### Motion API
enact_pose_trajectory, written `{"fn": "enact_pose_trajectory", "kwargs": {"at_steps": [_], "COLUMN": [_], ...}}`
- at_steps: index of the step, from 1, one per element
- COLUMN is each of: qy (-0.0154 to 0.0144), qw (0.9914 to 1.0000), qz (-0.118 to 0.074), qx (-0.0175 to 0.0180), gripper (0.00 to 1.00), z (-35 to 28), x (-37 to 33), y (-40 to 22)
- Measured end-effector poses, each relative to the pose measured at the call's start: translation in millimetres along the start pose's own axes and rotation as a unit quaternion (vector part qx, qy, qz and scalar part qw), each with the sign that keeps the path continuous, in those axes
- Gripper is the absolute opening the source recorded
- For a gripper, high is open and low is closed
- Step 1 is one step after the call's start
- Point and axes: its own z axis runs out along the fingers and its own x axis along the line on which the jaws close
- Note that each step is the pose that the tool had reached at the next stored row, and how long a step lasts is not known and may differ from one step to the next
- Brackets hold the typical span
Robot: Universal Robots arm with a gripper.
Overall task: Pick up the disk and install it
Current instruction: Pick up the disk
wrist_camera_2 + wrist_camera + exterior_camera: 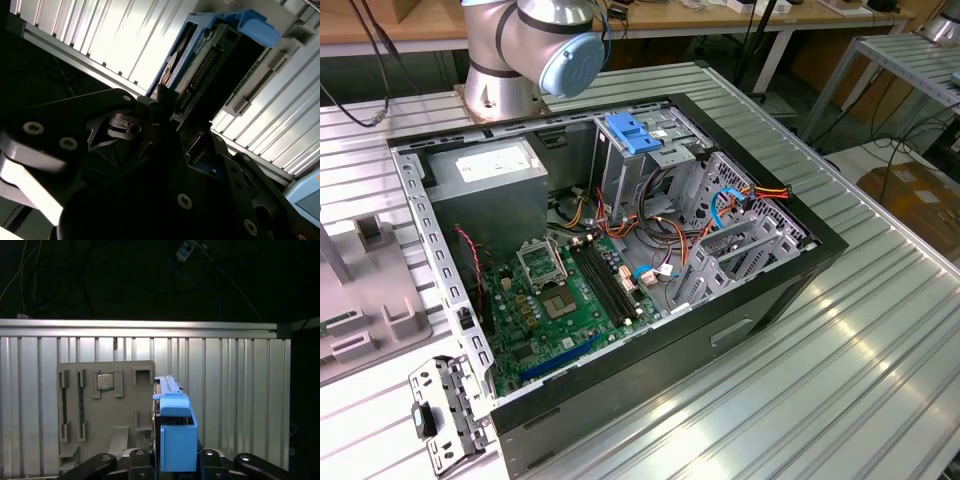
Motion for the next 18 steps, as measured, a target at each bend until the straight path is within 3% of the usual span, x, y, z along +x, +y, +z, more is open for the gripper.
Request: {"fn": "enact_pose_trajectory", "kwargs": {"at_steps": [4, 11, 18], "qy": [-0.0022, -0.0023, -0.0023], "qw": [1.0, 1.0, 1.0], "qz": [0.0, 0.0, 0.0], "qx": [0.0, 0.0, 0.0], "gripper": [0.36, 0.36, 0.36], "z": [-5.5, -19.7, -21.5], "x": [-0.3, -1.6, -1.8], "y": [0.0, -0.1, -0.1]}}
